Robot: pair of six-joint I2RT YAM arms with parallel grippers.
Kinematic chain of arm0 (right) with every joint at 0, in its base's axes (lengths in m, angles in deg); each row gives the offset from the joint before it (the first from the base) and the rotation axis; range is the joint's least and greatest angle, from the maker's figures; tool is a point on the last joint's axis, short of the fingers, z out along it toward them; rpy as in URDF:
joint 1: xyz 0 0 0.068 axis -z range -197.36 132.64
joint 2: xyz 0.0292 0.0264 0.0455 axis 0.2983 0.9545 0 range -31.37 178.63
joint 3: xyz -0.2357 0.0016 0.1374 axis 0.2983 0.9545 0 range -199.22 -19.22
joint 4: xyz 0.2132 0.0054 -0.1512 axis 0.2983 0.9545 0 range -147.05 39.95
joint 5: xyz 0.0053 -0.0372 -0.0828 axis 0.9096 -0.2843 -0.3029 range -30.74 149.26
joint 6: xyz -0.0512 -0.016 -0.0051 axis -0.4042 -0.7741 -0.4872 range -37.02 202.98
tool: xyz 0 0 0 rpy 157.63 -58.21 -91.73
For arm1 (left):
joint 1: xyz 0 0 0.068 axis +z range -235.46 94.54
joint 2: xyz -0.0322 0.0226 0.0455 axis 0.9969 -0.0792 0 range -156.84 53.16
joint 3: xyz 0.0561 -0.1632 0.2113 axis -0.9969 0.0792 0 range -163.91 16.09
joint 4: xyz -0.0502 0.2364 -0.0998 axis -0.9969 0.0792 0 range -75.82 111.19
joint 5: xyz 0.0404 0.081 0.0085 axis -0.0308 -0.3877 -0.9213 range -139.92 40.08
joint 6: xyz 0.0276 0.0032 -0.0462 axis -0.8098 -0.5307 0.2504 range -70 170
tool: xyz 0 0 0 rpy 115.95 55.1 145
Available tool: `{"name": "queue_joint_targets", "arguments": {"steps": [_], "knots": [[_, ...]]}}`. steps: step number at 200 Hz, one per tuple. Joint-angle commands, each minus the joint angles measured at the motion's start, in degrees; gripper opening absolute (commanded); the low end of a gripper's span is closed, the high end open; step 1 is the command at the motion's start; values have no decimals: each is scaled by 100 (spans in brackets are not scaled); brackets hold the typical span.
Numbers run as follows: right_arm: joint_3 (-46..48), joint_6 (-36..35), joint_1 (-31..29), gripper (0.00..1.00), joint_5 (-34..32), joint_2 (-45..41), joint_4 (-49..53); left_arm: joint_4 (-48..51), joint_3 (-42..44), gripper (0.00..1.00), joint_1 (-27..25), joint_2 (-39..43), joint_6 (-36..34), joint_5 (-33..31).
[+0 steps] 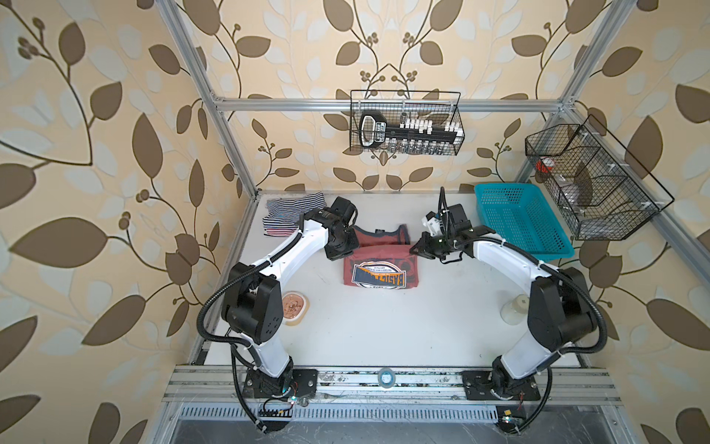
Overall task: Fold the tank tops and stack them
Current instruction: 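Grasp the near edge with both grippers and fold it over toward the neckline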
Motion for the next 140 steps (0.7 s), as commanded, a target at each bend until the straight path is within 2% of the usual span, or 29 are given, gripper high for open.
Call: {"name": "queue_joint_targets", "arguments": {"steps": [1, 72, 122, 133, 140], "knots": [[-450, -110, 60, 0, 262, 339, -102, 66, -452, 0, 165, -238, -236, 170], [-1310, 243, 434, 0, 467, 1383, -427, 72, -1770, 2, 551, -1770, -432, 609], [-1694, 719, 724, 0, 825, 2260, -926, 39, -2693, 13, 776, -2647, -350, 947], [-1728, 890, 792, 9, 910, 2412, -1214, 6, -2863, 15, 836, -2790, -282, 1025], [-1759, 998, 827, 14, 967, 2505, -1381, -48, -2925, 23, 877, -2855, -233, 1059]]}}
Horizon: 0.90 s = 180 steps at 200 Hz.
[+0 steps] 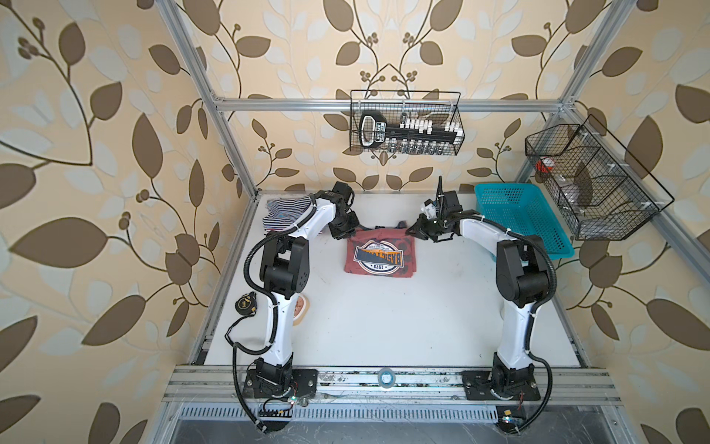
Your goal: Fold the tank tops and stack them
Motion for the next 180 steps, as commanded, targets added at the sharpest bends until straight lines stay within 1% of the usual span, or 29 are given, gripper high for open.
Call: {"name": "queue_joint_targets", "arguments": {"steps": [1, 6, 12, 35, 52, 72, 85, 94, 102, 114, 125, 141, 152, 166, 180], "knots": [[-213, 433, 145, 16, 315, 335, -664, -34, -409, 24, 165, -165, 112, 270], [-240, 523, 166, 21, 358, 402, -802, -95, -441, 33, 193, -186, 154, 316], [-266, 652, 192, 25, 412, 478, -956, -184, -457, 37, 235, -226, 215, 372], [-238, 1124, 296, 32, 666, 601, -1708, -503, -488, 42, 402, -249, 486, 504], [-45, 1363, 358, 42, 788, 499, -2227, -672, -493, 43, 540, -181, 613, 502], [358, 1440, 404, 48, 850, 159, -2661, -696, -494, 45, 706, 5, 615, 409], [633, 1421, 422, 50, 855, -81, -2784, -601, -408, 46, 777, 189, 540, 274], [810, 1371, 431, 53, 844, -230, -2806, -518, -284, 47, 784, 332, 454, 145], [941, 1245, 437, 56, 810, -341, -2715, -448, -127, 47, 784, 464, 365, 97], [1073, 919, 409, 58, 768, -464, -2371, -447, 230, 48, 771, 656, 209, 228], [1146, 452, 389, 60, 600, -561, -1848, -468, 619, 49, 732, 813, 58, 338], [1236, -210, 352, 62, 262, -670, -1186, -638, 1215, 54, 643, 970, -159, 494], [1330, -533, 321, 63, 33, -714, -884, -882, 1562, 57, 584, 1009, -269, 760], [1411, -774, 317, 63, -115, -700, -671, -1390, 1995, 59, 506, 1047, -340, 1211], [1490, -877, 312, 64, -100, -630, -661, -1732, 2234, 59, 426, 1021, -363, 1304]]}}
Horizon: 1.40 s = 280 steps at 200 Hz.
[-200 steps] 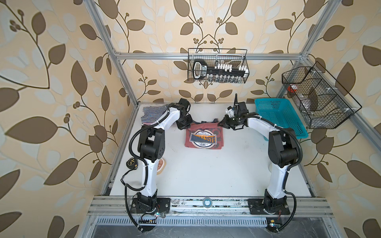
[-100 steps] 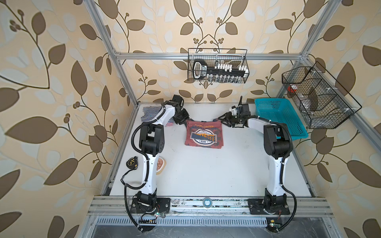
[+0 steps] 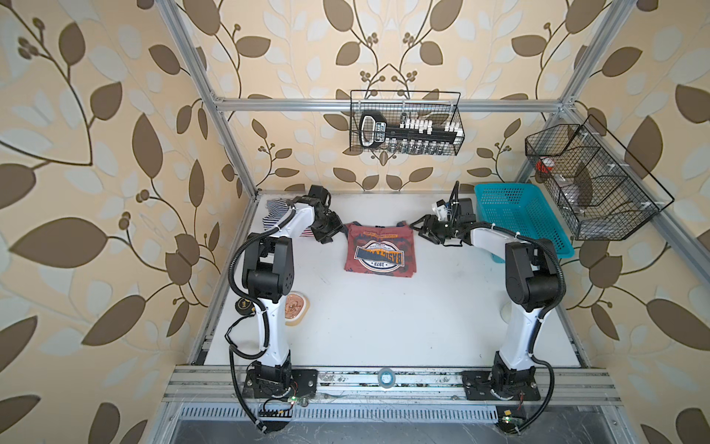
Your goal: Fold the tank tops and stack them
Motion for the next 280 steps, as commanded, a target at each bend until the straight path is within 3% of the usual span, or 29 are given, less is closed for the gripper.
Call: {"name": "queue_joint_targets", "arguments": {"steps": [1, 50, 106, 185, 225, 261, 272, 280], "knots": [[215, -683, -31, 64, -279, 4, 590, -689, 397, 59, -150, 176, -312, 546], [192, -826, -168, 65, -303, 337, 447, -996, 398, 67, -180, -160, -359, 432], [-276, -1002, -422, 65, -533, 923, 848, -358, -154, 68, -256, -879, -550, -176], [-687, -655, -881, 65, -180, 1512, 534, 252, -1157, 65, -913, -1925, -749, -166], [-681, -453, -963, 65, -50, 1652, 263, 434, -1135, 51, -1022, -2176, -748, -306], [-678, -297, -1039, 64, 98, 1756, 40, 468, -1137, 18, -1153, -2314, -723, -280], [-663, -293, -1040, 64, 121, 1739, 35, 433, -1100, 0, -1157, -2259, -679, -309], [-620, -299, -1018, 64, 101, 1685, 37, 428, -1089, 0, -1155, -2164, -660, -392]]}}
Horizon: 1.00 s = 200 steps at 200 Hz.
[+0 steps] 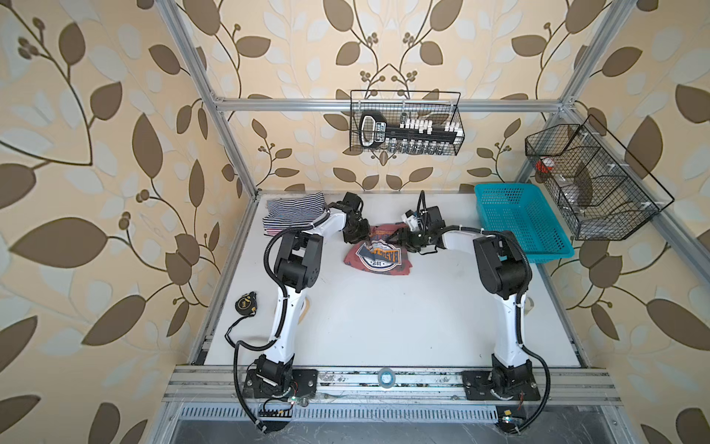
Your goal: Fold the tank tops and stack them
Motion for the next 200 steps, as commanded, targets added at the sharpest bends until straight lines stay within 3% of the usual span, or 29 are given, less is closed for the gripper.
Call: {"name": "queue_joint_targets", "arguments": {"steps": [1, 25, 47, 85, 113, 200], "knots": [[169, 86, -76, 64, -166, 344, 451, 765, 412, 0, -192, -523, 11, -280], [541, 129, 81, 65, -377, -88, 348, 841, 312, 0, -161, -46, 3, -602], [1090, 162, 316, 67, -1015, -808, 375, 1060, -95, 0, -95, 359, -52, -954], [2289, 449, 745, 65, -1576, -2043, 154, 2158, -2059, 0, -82, 207, -459, -1378], [2855, 456, 883, 65, -1654, -2741, 104, 2571, -3011, 0, -77, 21, -752, -1617], [3009, 534, 890, 66, -1585, -3033, 8, 2725, -3465, 0, 385, 409, -1200, -2220]]}}
